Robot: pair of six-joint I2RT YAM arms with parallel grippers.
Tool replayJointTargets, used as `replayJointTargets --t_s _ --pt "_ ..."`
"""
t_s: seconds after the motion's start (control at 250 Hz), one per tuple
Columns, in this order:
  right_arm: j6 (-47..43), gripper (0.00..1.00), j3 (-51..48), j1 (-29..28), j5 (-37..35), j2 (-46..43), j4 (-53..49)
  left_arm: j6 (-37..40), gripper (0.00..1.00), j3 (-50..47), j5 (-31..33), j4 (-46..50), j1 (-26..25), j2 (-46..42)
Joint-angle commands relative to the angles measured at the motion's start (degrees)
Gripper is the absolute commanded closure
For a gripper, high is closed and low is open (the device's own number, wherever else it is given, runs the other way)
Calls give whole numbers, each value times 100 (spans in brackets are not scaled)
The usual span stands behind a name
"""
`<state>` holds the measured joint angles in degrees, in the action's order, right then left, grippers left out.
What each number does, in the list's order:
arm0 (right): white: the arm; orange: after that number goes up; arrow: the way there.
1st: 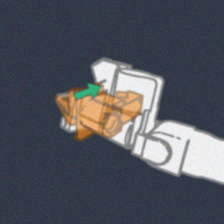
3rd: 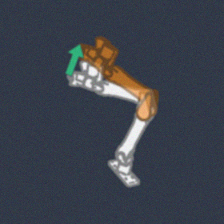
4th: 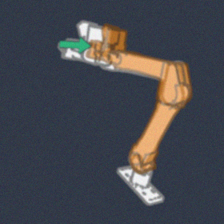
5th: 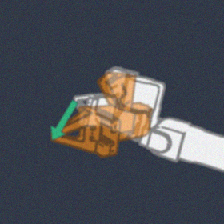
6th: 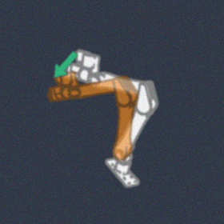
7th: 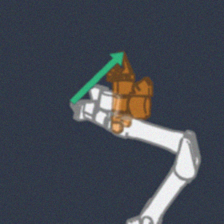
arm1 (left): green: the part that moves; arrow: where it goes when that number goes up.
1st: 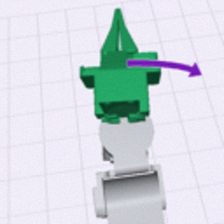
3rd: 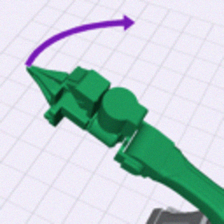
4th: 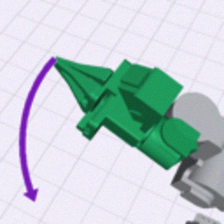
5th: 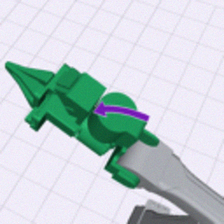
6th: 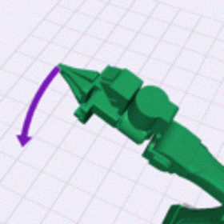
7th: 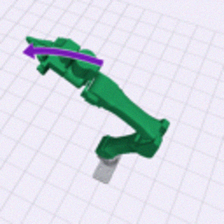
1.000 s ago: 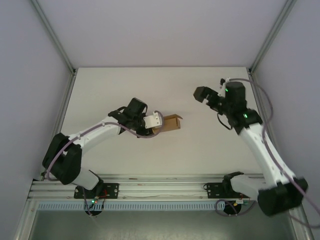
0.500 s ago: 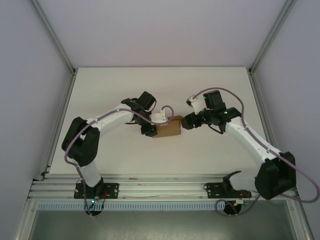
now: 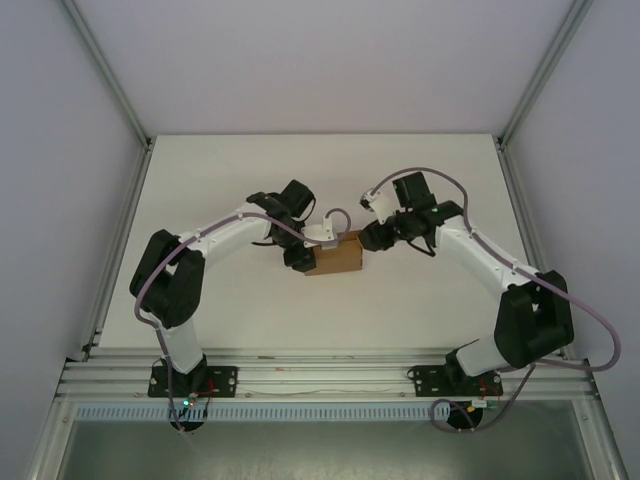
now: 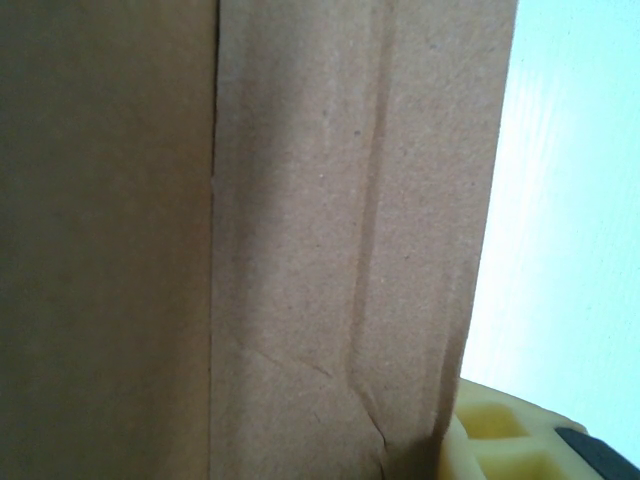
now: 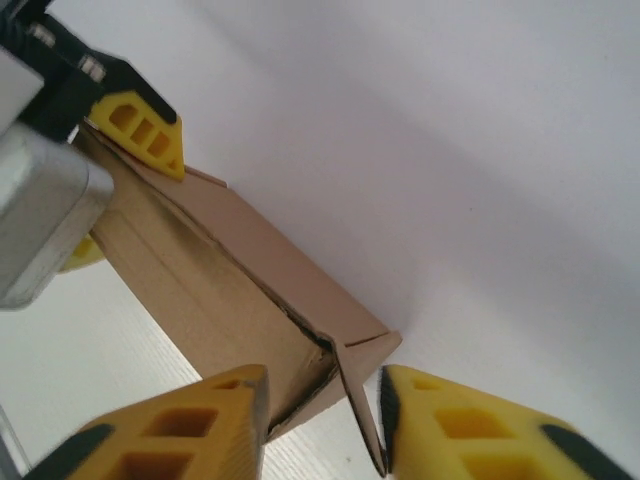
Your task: Assemble paper box
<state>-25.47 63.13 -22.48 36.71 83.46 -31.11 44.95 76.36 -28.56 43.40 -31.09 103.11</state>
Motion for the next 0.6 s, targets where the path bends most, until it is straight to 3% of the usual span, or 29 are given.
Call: replayJointTargets --t_s 0.0,0.292,0.352,0.484,0.596 --pt "-105 74 252 -41 68 79 -241 78 61 -32 -44 214 0 188" --pt "7 76 226 -76 -218 196 -374 48 62 43 -18 191 -7 192" --pt "64 80 243 -86 -222 214 -302 30 62 67 -10 189 -7 201" --pt "420 100 311 -95 -149 222 -198 -80 62 82 55 102 -10 211" --pt "1386 100 334 -124 -53 143 -110 -237 62 139 114 4 -5 257"
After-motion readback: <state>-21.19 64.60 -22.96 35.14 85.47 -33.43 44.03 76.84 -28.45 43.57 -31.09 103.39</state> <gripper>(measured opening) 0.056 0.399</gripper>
